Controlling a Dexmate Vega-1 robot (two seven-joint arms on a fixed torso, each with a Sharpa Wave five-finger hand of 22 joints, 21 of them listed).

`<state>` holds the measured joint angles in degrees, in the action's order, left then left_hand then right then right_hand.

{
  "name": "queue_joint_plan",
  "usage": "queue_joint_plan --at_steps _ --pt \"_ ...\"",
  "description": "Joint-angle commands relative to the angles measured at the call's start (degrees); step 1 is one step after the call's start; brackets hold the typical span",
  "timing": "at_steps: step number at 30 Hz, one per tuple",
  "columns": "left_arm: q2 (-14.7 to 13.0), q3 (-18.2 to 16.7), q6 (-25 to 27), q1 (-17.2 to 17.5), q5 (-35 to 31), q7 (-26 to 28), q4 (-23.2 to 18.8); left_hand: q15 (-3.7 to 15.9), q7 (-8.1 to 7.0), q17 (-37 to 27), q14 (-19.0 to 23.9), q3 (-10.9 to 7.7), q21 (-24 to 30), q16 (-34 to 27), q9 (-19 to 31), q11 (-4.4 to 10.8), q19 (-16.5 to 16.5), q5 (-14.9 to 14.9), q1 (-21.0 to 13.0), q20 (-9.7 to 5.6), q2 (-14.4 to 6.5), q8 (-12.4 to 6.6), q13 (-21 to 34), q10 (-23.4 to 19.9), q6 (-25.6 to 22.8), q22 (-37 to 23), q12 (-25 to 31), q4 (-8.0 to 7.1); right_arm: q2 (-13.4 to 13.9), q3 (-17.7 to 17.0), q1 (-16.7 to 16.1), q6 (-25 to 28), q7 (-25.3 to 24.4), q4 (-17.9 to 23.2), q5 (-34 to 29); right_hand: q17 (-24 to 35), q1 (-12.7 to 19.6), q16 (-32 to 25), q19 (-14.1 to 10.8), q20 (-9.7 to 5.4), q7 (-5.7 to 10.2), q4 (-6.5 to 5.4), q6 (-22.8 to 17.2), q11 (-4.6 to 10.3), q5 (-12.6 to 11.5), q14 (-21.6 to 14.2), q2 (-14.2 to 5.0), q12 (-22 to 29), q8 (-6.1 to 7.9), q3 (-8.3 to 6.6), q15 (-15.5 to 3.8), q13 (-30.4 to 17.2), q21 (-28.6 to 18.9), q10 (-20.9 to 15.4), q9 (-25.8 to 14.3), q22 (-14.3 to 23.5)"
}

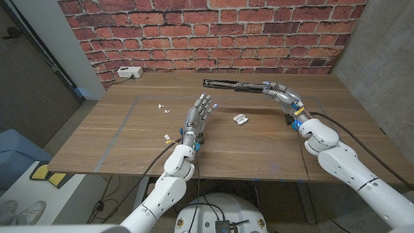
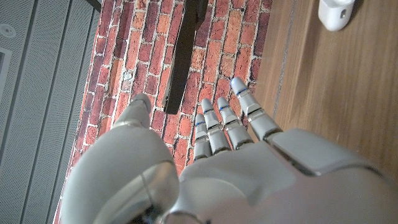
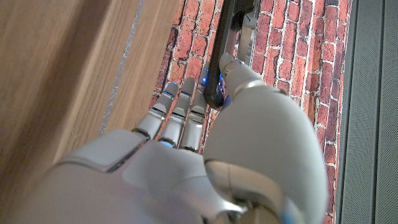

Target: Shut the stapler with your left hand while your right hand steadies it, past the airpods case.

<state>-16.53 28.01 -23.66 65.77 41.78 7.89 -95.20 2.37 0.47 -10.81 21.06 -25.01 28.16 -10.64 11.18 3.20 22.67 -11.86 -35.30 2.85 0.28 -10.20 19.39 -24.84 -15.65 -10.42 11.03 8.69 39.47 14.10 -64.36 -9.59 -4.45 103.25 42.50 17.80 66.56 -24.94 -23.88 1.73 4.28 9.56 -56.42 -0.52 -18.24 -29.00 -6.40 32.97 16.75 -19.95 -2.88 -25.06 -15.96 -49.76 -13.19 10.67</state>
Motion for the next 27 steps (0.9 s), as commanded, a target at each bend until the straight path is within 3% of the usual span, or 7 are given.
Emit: queue_joint_plan --at_steps 1,4,9,11,15,20,27 --pt "-0.63 -0.22 -1.49 -0.08 -1.98 0.06 -0.14 1.53 0.24 -0.06 -1.76 -0.24 -0.67 0.22 -0.15 -0.46 -1.28 0.18 -0.29 -0.27 -0.64 -0.28 -0.28 1.51 0.62 -0.13 -0.02 0.04 0.16 -0.10 0.00 1.10 1.60 0.42 2.32 0.51 -0.53 -0.19 -0.28 -0.08 -1.35 0.03 -1.50 6.16 -0.53 -0.45 -0.23 5.43 -0.22 -0.05 -9.57 -0.63 -0.26 -6.60 -0.15 0.04" --pt "-1.24 -0.16 -1.16 -0.47 -2.74 -0.04 -0.31 1.00 -1.55 -0.24 -4.70 -2.07 -2.40 0.28 -0.34 -0.84 -4.61 -0.55 -2.20 0.89 -5.03 -0.49 -0.92 4.32 0.84 -0.15 -0.16 -0.04 0.46 -0.12 -0.02 2.00 1.39 0.84 2.76 0.64 -0.47 -0.08 -0.20 -0.11 -1.52 0.07 -1.27 6.02 -0.72 -0.13 -0.25 5.51 -0.39 -0.06 -9.47 -0.72 -0.22 -6.54 -0.13 0.04" --pt "-1.59 -0.11 -0.92 -0.97 -3.17 -0.26 -0.11 0.79 -2.06 -0.02 -6.31 -1.56 -3.08 0.34 -0.42 -0.65 -5.55 -0.48 -2.27 0.69 -4.58 0.13 -1.38 6.55 3.05 -0.14 -0.39 0.29 0.98 -0.30 -0.02 3.06 1.85 1.52 3.81 0.86 -0.48 0.00 -0.44 -0.17 -1.78 0.02 -1.32 5.71 -1.14 0.02 -0.46 5.71 -0.53 -0.16 -9.40 -0.91 -0.27 -6.47 -0.08 0.03" --pt "-1.48 -0.10 -1.54 -1.24 -3.07 -1.01 0.57 0.57 -3.95 0.12 -7.15 -1.13 -3.48 0.31 -0.41 0.06 -5.91 -0.45 -2.42 0.61 -4.16 0.45 -1.71 7.55 5.51 -0.14 -0.28 0.51 1.13 -0.39 0.02 3.37 2.63 1.57 4.68 0.92 -0.50 -0.03 -0.51 -0.17 -1.78 0.01 -1.33 5.67 -1.21 -0.01 -0.46 5.76 -0.56 -0.14 -9.40 -0.94 -0.29 -6.49 -0.07 0.02" --pt "-1.68 -0.11 -2.17 -1.57 -3.74 -1.50 1.18 0.93 -5.20 0.29 -8.15 -1.30 -4.12 0.26 -0.36 1.03 -6.65 -0.62 -3.76 0.45 -4.34 0.37 -2.09 8.84 7.76 -0.12 -0.14 1.07 1.87 -0.59 -0.07 4.52 2.74 2.34 5.36 1.00 -0.52 -0.11 -0.70 -0.05 -1.95 0.02 -1.60 5.58 -1.45 -0.36 -0.45 5.92 -0.56 -0.19 -9.34 -1.06 -0.33 -6.56 -0.04 0.01" --pt "-1.77 -0.25 -3.00 -1.77 -4.43 -1.74 1.63 1.32 -5.57 0.41 -9.04 -2.18 -4.65 0.27 -0.33 1.81 -7.15 -0.93 -6.26 0.36 -4.94 0.07 -2.45 9.96 8.88 -0.09 -0.06 1.79 2.20 -0.85 -0.04 5.60 3.74 2.50 7.15 1.31 -0.54 -0.32 -1.10 -0.02 -1.95 0.02 -1.72 5.49 -1.82 -0.70 -0.47 6.19 -0.67 -0.16 -9.20 -1.25 -0.44 -6.68 0.01 0.00" --pt "-1.17 -0.43 -4.71 -1.78 -4.43 -2.35 2.49 1.31 -5.65 0.33 -9.60 -3.73 -5.17 -0.06 -0.22 2.18 -7.42 -0.66 -10.07 0.67 -7.57 -0.47 -2.93 10.55 9.60 -0.15 0.49 1.67 2.72 -0.54 0.44 6.31 5.13 2.42 7.82 2.43 0.74 -0.96 -5.26 -2.05 -3.06 0.53 -1.27 4.56 -2.77 -1.19 -0.46 6.19 -1.48 -0.04 -8.55 -1.08 -2.30 -5.94 0.10 0.38"
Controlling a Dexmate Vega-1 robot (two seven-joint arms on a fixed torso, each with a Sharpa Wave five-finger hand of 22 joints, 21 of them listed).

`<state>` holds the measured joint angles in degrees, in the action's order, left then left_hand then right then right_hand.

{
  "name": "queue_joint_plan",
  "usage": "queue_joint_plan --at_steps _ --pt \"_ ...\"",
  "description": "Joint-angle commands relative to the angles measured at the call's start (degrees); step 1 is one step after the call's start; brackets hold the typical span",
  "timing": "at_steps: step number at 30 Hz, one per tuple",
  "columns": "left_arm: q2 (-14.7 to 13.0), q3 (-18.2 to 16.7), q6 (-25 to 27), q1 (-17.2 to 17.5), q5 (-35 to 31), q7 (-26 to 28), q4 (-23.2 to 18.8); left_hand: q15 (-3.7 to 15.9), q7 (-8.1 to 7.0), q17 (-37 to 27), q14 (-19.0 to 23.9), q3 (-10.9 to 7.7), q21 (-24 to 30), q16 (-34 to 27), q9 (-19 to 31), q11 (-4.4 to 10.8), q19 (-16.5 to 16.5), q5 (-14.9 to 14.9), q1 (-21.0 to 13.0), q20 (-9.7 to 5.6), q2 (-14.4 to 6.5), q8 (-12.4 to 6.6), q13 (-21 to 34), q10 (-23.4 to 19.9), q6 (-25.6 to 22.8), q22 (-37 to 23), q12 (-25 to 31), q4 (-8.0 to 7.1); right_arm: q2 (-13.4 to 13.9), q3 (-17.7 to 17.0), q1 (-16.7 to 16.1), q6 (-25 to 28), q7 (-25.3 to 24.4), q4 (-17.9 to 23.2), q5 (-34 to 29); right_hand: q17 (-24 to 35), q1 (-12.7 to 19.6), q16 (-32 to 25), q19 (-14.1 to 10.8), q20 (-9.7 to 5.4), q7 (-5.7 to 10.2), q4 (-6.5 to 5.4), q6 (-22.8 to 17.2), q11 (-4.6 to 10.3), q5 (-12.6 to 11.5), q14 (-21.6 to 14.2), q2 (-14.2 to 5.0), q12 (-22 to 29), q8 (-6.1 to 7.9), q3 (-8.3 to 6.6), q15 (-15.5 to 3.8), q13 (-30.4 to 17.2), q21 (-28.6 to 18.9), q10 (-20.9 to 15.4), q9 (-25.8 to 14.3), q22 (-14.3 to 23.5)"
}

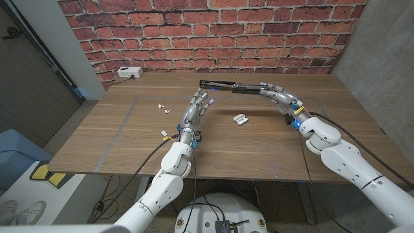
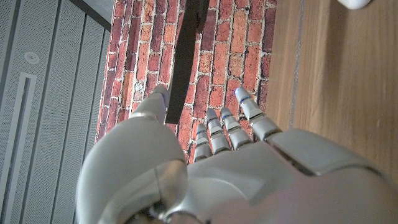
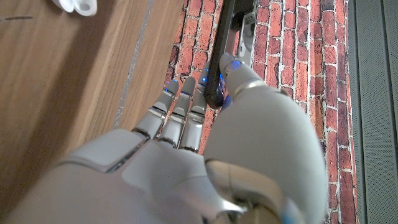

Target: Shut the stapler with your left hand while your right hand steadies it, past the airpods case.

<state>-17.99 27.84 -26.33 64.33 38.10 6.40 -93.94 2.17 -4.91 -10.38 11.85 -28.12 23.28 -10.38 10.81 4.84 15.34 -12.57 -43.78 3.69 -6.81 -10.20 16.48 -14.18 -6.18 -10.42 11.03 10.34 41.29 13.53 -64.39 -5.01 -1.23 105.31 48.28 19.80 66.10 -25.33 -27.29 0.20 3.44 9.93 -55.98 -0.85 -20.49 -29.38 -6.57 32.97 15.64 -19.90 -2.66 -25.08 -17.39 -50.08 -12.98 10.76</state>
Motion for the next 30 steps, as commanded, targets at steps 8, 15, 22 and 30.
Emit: queue_joint_plan --at_steps 8,15,22,30 --pt "0.39 -0.40 -3.67 -0.46 -1.06 -1.83 1.97 1.93 0.61 -0.03 -0.56 0.12 -0.65 -0.47 0.23 1.65 -0.11 1.25 -2.57 -0.40 0.22 -1.25 -0.41 -0.22 -1.21 -0.17 0.94 -0.22 0.81 0.32 0.44 1.61 1.88 0.51 1.91 0.73 1.37 -0.82 -5.48 -1.97 -2.20 -0.01 -1.75 4.92 -1.25 -2.58 -0.15 6.36 -0.83 -0.07 -9.81 -0.94 -2.78 -5.51 -0.09 0.70" --pt "0.23 -0.45 -4.23 -0.48 -0.74 -2.82 2.30 1.88 0.75 -0.02 -0.69 1.24 -0.96 -0.53 0.24 1.85 -0.23 2.07 -2.40 -0.62 1.35 -1.26 -0.70 -0.44 -1.43 -0.17 1.22 -0.52 0.99 0.13 0.31 2.51 1.27 1.15 2.63 0.66 1.13 -0.29 -4.70 -1.83 -2.18 -0.17 -2.12 5.14 -1.66 -2.46 -0.02 6.56 -0.88 -0.16 -9.57 -0.88 -2.63 -5.78 -0.10 0.72" --pt "0.13 -0.66 -3.50 -0.11 -1.88 -0.86 1.35 1.84 0.10 -0.03 -0.53 -0.41 -1.12 -0.72 0.32 1.90 0.31 1.73 -6.55 -0.06 -1.14 -1.40 -1.12 -0.27 -1.68 -0.22 1.47 0.23 1.12 -0.15 -0.01 3.05 1.12 1.60 3.50 0.70 1.02 -0.01 -3.74 -1.68 -2.22 -0.21 -2.31 5.04 -2.05 -2.60 0.07 6.67 -0.99 -0.24 -9.69 -0.79 -2.35 -5.91 -0.11 0.67" --pt "0.24 -0.40 -4.43 -0.81 -0.52 -3.45 2.37 3.24 -0.76 0.04 0.33 0.02 -1.34 -0.99 0.36 2.06 0.31 2.00 -7.64 -0.34 -0.36 -1.47 -1.35 -0.64 -1.99 -0.21 1.72 0.14 1.37 -0.38 -0.28 3.15 1.11 1.74 3.70 0.96 1.04 0.00 -3.63 -1.66 -2.23 -0.23 -2.32 5.08 -2.27 -2.60 0.01 6.76 -1.08 -0.20 -9.76 -0.87 -2.37 -5.77 -0.17 0.64"
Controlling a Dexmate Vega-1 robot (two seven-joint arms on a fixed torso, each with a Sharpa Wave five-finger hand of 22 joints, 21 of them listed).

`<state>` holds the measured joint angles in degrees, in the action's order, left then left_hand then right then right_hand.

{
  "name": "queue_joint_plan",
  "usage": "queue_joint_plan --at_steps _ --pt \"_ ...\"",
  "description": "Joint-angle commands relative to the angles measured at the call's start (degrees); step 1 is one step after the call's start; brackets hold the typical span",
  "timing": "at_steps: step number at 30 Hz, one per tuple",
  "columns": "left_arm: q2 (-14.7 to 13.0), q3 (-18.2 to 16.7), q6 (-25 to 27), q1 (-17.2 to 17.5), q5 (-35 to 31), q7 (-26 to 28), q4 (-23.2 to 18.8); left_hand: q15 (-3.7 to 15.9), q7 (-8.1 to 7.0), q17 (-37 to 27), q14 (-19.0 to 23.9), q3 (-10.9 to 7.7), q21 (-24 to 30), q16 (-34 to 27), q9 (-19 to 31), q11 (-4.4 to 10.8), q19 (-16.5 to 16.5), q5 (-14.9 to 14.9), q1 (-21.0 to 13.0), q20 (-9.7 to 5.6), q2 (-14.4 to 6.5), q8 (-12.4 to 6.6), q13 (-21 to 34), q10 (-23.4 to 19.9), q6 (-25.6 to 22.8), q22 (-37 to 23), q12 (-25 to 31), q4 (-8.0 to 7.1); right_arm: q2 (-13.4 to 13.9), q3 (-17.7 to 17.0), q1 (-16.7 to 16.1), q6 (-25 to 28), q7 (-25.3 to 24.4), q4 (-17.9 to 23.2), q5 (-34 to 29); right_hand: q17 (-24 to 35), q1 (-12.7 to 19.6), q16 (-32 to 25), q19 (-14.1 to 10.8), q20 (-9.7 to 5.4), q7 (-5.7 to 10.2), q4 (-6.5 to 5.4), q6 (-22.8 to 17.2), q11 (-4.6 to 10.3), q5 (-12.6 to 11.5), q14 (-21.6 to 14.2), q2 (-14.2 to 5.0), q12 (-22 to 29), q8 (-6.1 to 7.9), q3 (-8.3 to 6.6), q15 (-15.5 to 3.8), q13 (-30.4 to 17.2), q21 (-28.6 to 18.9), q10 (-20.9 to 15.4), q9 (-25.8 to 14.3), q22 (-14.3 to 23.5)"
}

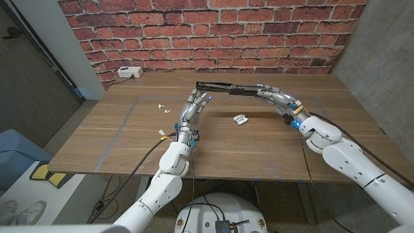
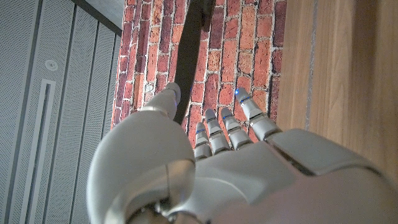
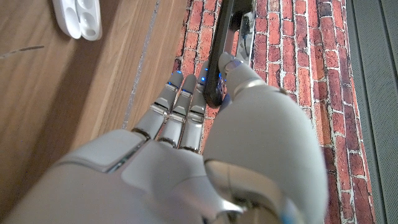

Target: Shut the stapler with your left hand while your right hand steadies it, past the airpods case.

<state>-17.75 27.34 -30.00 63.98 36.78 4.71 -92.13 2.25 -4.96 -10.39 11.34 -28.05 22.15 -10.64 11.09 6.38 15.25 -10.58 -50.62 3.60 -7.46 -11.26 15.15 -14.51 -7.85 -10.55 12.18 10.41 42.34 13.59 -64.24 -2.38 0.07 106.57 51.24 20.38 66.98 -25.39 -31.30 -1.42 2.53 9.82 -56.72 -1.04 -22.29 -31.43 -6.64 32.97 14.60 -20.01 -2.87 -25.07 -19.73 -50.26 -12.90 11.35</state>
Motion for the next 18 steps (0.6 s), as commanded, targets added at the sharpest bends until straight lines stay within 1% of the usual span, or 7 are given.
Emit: queue_joint_plan --at_steps 1,4,5,8,13,15,18 --pt "0.03 0.12 -0.87 -0.51 0.85 -1.97 0.68 3.25 -0.80 0.05 1.08 0.03 -0.22 -0.80 0.09 0.60 0.45 0.03 -0.87 -0.39 0.38 -0.43 -0.05 -0.41 -0.38 -0.08 0.62 0.04 0.34 -0.56 -0.51 0.65 -0.15 0.55 1.05 0.36 0.13 0.13 0.54 -0.01 -1.30 -0.14 -1.58 5.33 -0.54 -0.58 0.07 6.75 -0.06 -0.12 -9.51 -0.85 0.02 -5.57 -0.28 0.05" --pt "-0.11 0.22 -0.84 -0.63 1.00 -2.48 0.76 3.22 -0.96 0.08 1.17 0.33 -0.27 -0.78 0.11 0.92 0.50 0.14 -0.98 -0.54 0.72 -0.50 -0.11 -0.56 -0.62 -0.08 0.71 -0.08 0.53 -0.59 -0.70 0.76 -0.69 0.83 0.70 0.51 0.13 0.20 0.66 0.01 -1.31 -0.12 -1.56 5.27 -0.63 -0.40 0.15 6.84 -0.12 -0.04 -9.50 -0.95 0.03 -5.52 -0.30 0.04" --pt "-0.22 0.25 -0.73 -0.69 1.26 -2.84 0.75 2.95 -1.18 0.07 1.45 0.61 -0.32 -0.87 0.12 0.85 0.54 0.22 -0.98 -0.58 0.92 -0.61 -0.15 -1.09 -0.96 -0.09 0.95 -0.24 0.59 -0.61 -0.69 0.80 -0.45 0.81 0.83 0.52 0.12 0.22 0.72 0.01 -1.30 -0.13 -1.57 5.29 -0.65 -0.37 0.14 6.87 -0.13 -0.03 -9.48 -0.96 0.05 -5.56 -0.30 0.04" --pt "-0.25 0.27 -0.77 -0.78 1.22 -3.01 0.84 3.17 -1.72 -0.09 3.36 1.40 -0.24 -1.56 0.16 1.56 1.13 0.36 -0.92 -0.20 1.01 -1.02 -0.12 -2.99 -2.38 -0.16 1.82 -0.75 0.64 -0.62 -0.69 1.02 -0.32 0.84 1.12 0.63 0.12 0.23 0.82 0.03 -1.23 -0.14 -1.57 5.39 -0.72 -0.32 0.12 6.89 -0.16 0.00 -9.50 -0.98 0.06 -5.50 -0.34 0.03" --pt "-0.20 0.22 -0.99 -0.87 1.03 -3.04 0.91 3.22 -1.91 -0.20 3.37 2.12 -0.33 -1.50 0.21 1.66 1.17 0.49 -0.64 -0.15 1.11 -0.97 -0.07 -2.91 -2.55 -0.21 1.85 -1.10 0.71 -0.65 -0.80 1.26 -0.13 0.98 1.51 0.67 -0.01 0.37 0.90 0.06 -1.19 -0.21 -1.54 5.42 -0.88 -0.35 0.15 6.87 -0.23 0.00 -9.32 -0.90 0.05 -5.42 -0.40 0.02" --pt "-0.16 0.21 -1.06 -0.92 1.18 -3.19 0.93 2.89 -1.67 -0.37 3.23 2.45 -0.48 -1.50 0.31 1.53 0.97 0.51 -0.42 0.11 0.69 -0.64 0.04 -2.63 -1.80 -0.25 1.82 -1.46 0.83 -0.59 -0.77 1.07 0.38 0.83 1.41 0.69 -0.02 0.40 0.93 0.07 -1.15 -0.21 -1.55 5.44 -0.93 -0.38 0.16 6.88 -0.24 0.00 -9.34 -0.87 0.04 -5.45 -0.41 0.01" --pt "-0.02 0.18 -1.26 -0.97 1.11 -3.15 1.05 2.73 -1.96 -0.44 3.30 2.61 -0.59 -1.55 0.36 1.80 0.76 0.54 -0.32 0.17 0.56 -0.56 0.10 -2.65 -1.57 -0.26 1.87 -1.57 0.98 -0.62 -0.82 1.35 0.33 0.95 1.56 0.73 -0.02 0.49 0.93 0.09 -1.09 -0.19 -1.51 5.49 -1.03 -0.35 0.17 6.89 -0.29 -0.01 -9.33 -0.86 0.01 -5.39 -0.45 0.00"
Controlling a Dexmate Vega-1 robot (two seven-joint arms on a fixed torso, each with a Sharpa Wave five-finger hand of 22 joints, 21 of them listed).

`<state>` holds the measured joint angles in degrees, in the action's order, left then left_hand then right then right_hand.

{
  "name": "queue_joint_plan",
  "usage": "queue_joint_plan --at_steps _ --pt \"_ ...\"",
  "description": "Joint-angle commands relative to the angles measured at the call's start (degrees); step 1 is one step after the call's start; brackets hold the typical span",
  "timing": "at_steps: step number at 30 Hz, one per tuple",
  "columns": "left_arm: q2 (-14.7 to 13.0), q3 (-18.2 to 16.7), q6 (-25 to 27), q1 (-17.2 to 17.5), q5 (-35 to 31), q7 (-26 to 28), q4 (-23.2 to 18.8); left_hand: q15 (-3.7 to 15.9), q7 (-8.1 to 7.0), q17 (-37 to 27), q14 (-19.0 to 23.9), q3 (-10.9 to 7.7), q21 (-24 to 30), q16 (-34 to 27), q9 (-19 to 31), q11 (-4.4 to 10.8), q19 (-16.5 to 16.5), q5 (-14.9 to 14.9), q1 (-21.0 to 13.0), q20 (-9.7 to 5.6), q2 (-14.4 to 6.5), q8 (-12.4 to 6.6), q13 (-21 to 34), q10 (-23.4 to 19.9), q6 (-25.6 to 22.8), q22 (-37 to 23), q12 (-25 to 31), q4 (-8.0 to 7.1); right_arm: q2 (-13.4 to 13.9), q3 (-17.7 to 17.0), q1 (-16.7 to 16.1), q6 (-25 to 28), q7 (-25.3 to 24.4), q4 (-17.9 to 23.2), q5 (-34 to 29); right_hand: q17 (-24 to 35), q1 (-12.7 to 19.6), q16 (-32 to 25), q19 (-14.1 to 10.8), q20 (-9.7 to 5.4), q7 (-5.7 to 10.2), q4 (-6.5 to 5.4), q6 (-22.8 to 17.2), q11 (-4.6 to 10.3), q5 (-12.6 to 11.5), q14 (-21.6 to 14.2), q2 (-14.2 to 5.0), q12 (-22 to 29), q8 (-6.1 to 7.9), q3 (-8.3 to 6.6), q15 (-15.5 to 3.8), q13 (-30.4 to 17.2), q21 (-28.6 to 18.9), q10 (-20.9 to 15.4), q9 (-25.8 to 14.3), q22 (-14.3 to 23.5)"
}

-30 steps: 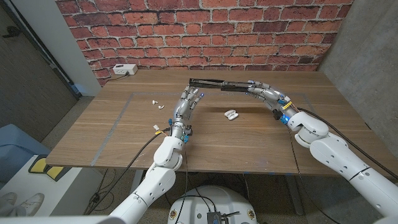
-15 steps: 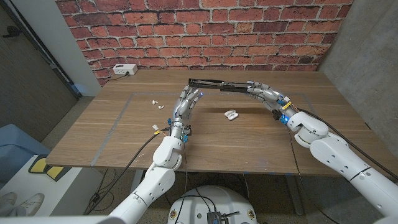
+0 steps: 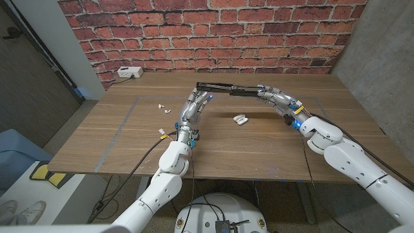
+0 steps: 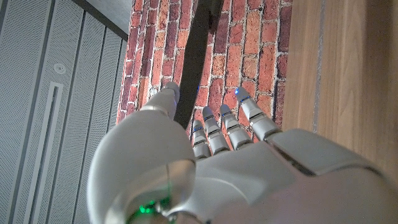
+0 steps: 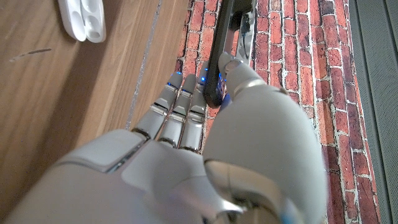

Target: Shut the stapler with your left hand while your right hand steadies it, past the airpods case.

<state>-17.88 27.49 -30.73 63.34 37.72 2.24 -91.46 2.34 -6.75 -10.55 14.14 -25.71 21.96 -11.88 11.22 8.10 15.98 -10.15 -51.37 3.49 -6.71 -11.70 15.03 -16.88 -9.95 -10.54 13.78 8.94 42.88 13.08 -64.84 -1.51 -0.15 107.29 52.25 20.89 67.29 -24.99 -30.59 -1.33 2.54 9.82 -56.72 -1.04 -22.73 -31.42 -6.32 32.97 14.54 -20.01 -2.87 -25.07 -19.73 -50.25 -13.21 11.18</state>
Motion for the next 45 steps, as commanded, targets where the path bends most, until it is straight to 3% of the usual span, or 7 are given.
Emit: queue_joint_plan --at_steps 1,7,16,24,33,37,45 --pt "0.20 0.02 -0.68 -0.36 0.26 -0.78 0.49 2.64 -0.46 -0.31 0.51 0.35 -0.43 -0.33 0.26 0.19 -0.02 0.13 0.47 0.34 -0.26 -0.11 0.25 -0.25 0.58 -0.27 0.28 -0.16 0.49 -0.12 -0.24 0.54 0.61 0.24 0.59 0.25 -0.36 0.11 0.27 -0.02 -1.13 -0.21 -1.55 5.48 -0.62 -0.37 -0.13 6.88 -0.24 0.01 -9.35 -0.79 0.01 -5.44 -0.14 0.16" --pt "0.57 0.04 -1.58 -0.43 0.34 -1.33 1.07 2.92 -4.43 -0.54 0.83 0.75 -0.64 -0.55 0.49 0.84 -0.15 0.11 0.21 0.48 -1.37 -0.96 0.61 -0.85 -1.57 -0.33 0.75 -0.25 0.68 -0.18 -0.26 1.07 0.84 0.31 1.17 0.46 -0.40 0.15 0.31 0.04 -1.04 -0.22 -1.57 5.50 -0.75 -0.27 -0.10 6.89 -0.32 0.11 -9.33 -0.84 -0.03 -5.22 -0.18 0.15" --pt "0.09 0.22 -1.83 -0.86 1.37 -3.69 1.60 3.29 -5.82 -0.88 1.21 0.04 -0.81 -0.82 0.52 1.22 -0.27 -0.22 -0.35 0.51 -3.60 -1.57 0.90 -1.91 -3.92 -0.38 1.31 -0.68 0.84 0.23 0.14 1.35 1.28 0.03 0.98 0.73 -0.42 0.30 0.36 0.04 -0.88 -0.21 -1.43 5.55 -1.00 -0.22 -0.09 6.90 -0.46 0.18 -9.35 -0.76 -0.13 -5.04 -0.35 0.14" --pt "0.09 0.20 -1.34 -0.89 2.18 -4.15 1.62 3.71 -5.76 -1.20 1.68 -1.98 -0.98 -0.81 0.76 2.05 -0.41 -0.38 -0.05 0.32 -4.47 -3.56 1.29 -3.41 -10.44 -0.44 2.05 -2.13 0.86 0.23 0.21 1.90 0.90 0.20 1.34 0.91 -0.43 0.39 0.45 0.09 -0.84 -0.19 -1.42 5.66 -1.16 -0.25 -0.06 6.96 -0.54 0.25 -9.37 -0.70 -0.18 -5.07 -0.42 0.14" --pt "1.13 -0.01 -1.26 -0.55 3.28 -3.50 1.85 5.17 -5.17 -1.44 3.40 -4.12 -1.08 -1.20 1.76 3.12 -0.33 -0.57 2.88 -0.12 -4.33 -7.79 2.13 -7.65 -23.90 -0.56 3.71 -5.50 1.08 0.25 0.17 2.33 0.59 0.37 1.35 1.15 -0.46 0.49 0.51 0.15 -0.83 -0.21 -1.36 5.60 -1.31 -0.17 -0.05 6.96 -0.66 0.35 -9.31 -0.71 -0.24 -4.81 -0.48 0.13" --pt "1.41 -0.08 -1.32 -0.40 3.54 -3.39 1.99 5.32 -5.12 -1.32 3.78 -4.54 -1.04 -1.21 2.10 3.71 -0.24 -0.55 3.09 -0.15 -4.17 -8.47 2.24 -8.35 -25.73 -0.59 3.90 -5.64 1.12 0.43 0.23 2.36 0.67 0.13 1.15 1.29 -0.46 0.52 0.58 0.13 -0.86 -0.21 -1.27 5.58 -1.37 -0.11 -0.05 7.02 -0.73 0.42 -9.26 -0.73 -0.26 -4.84 -0.53 0.12" --pt "1.56 -0.34 -1.04 0.04 4.27 -3.18 1.73 5.90 -3.16 -1.18 4.33 -5.48 -0.89 -1.14 3.25 3.79 0.08 -0.55 3.78 -0.35 -4.07 -11.23 2.52 -9.75 -31.80 -0.66 4.03 -6.10 1.00 0.85 0.63 2.84 0.69 -0.08 1.22 1.47 -0.47 0.62 0.68 0.13 -0.90 -0.22 -1.31 5.61 -1.48 -0.06 -0.08 7.08 -0.81 0.47 -9.26 -0.75 -0.29 -4.74 -0.56 0.11"
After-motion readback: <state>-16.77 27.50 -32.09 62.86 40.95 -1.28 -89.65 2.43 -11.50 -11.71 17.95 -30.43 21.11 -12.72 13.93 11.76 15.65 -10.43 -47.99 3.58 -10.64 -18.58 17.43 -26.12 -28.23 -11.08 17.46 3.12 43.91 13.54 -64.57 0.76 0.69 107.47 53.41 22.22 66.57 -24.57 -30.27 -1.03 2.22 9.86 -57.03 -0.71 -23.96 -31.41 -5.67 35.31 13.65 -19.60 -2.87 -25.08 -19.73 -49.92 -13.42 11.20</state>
